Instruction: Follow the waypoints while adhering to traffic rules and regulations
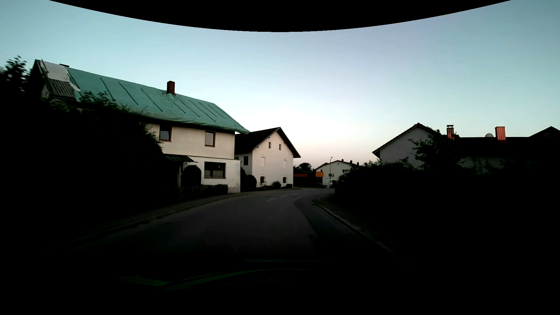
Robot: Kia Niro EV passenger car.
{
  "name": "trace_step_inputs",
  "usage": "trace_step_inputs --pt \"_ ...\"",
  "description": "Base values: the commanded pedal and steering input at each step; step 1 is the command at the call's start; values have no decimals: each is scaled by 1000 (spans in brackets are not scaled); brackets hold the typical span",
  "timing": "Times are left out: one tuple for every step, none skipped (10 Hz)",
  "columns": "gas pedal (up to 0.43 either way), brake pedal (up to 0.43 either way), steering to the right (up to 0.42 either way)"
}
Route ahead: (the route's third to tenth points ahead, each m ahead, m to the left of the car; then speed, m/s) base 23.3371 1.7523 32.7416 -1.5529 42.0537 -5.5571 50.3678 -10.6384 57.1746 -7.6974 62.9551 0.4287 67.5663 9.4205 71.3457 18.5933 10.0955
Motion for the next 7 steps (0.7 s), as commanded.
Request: trace_step_inputs --pt "20 0 -8" --pt "0 0 -4" --pt "0 0 3" --pt "0 0 8" --pt "0 0 9" --pt "0 0 12" --pt "0 0 16"
